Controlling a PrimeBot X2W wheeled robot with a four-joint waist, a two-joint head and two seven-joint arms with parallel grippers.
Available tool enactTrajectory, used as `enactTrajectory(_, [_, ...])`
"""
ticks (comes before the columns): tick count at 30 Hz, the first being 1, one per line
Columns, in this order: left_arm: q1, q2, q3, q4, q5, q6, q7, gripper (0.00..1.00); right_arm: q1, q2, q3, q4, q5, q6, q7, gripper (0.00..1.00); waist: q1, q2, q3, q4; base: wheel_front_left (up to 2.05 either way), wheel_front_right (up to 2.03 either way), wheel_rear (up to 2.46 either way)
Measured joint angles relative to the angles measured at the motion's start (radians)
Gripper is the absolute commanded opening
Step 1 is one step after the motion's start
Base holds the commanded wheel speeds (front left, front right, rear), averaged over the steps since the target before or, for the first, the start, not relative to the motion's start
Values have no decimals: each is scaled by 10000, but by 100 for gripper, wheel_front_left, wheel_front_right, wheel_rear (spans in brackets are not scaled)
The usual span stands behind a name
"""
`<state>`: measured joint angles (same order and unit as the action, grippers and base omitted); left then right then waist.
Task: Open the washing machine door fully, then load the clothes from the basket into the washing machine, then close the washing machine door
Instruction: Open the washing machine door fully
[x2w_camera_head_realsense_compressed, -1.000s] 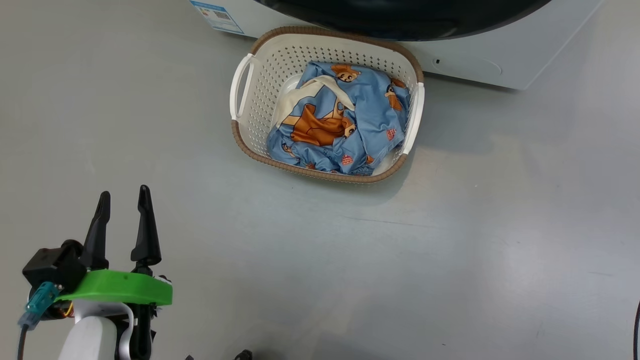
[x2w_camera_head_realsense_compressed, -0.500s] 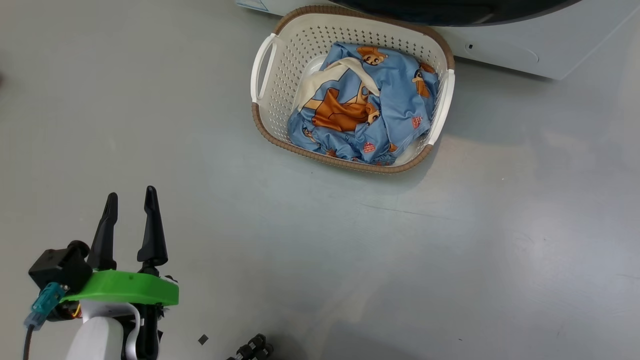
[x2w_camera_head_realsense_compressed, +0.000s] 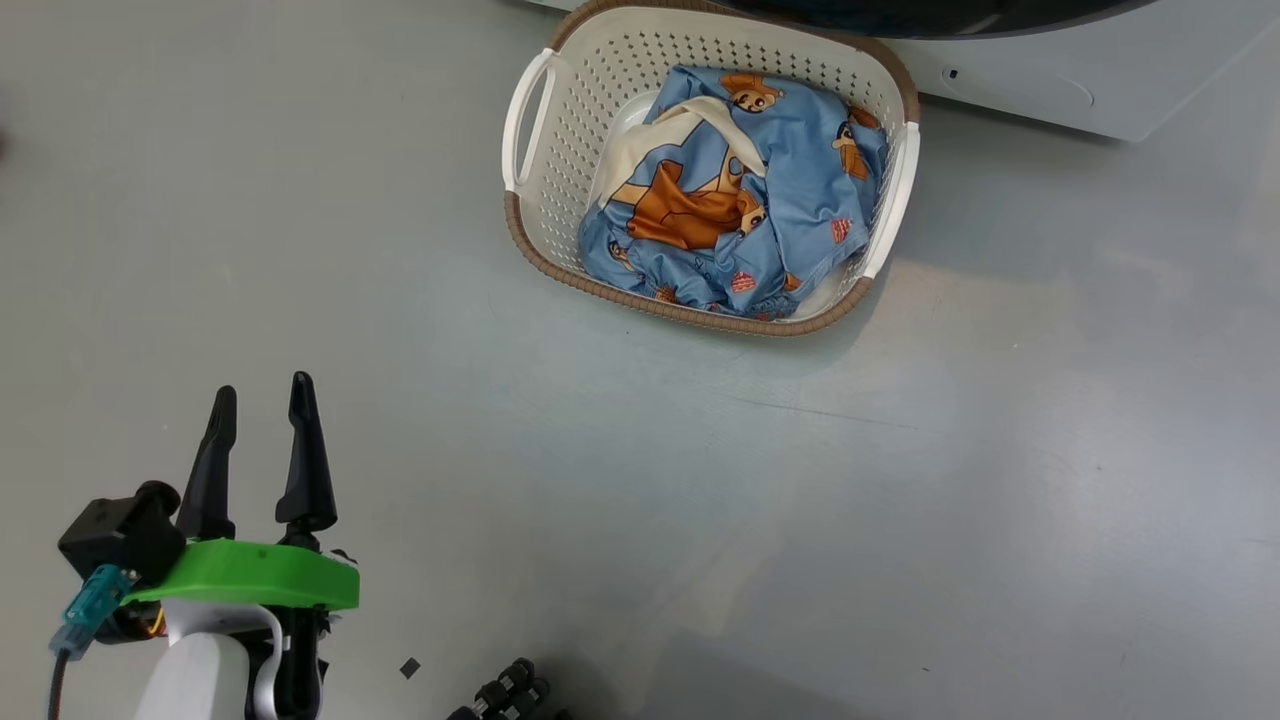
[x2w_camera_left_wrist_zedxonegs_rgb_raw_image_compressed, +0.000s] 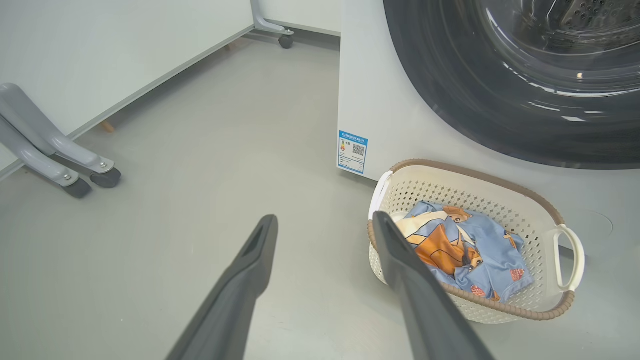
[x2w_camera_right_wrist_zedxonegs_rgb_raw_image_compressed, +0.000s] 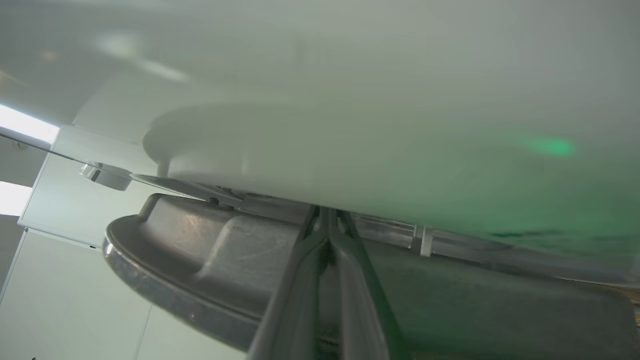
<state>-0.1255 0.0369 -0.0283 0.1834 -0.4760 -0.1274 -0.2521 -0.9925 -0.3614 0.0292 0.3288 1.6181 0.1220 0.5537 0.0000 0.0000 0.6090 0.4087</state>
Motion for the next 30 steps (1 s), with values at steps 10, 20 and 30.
enactTrajectory(10, [-44, -65, 167, 75, -75, 0, 0, 100, -411, 123, 562, -75, -13, 0, 673, 0, 0, 0, 29, -245, 0, 0, 0])
enactTrajectory(20, [-178, -104, 328, 190, -75, 0, 0, 100, -421, 174, 936, 17, -10, 0, 1225, 0, 0, 0, -188, -427, 0, 0, 0])
enactTrajectory(30, [-192, -109, 376, 196, -75, 0, 0, 100, -140, 675, 1641, -105, 100, 0, 2010, 0, 0, 0, -392, -718, 0, 0, 0])
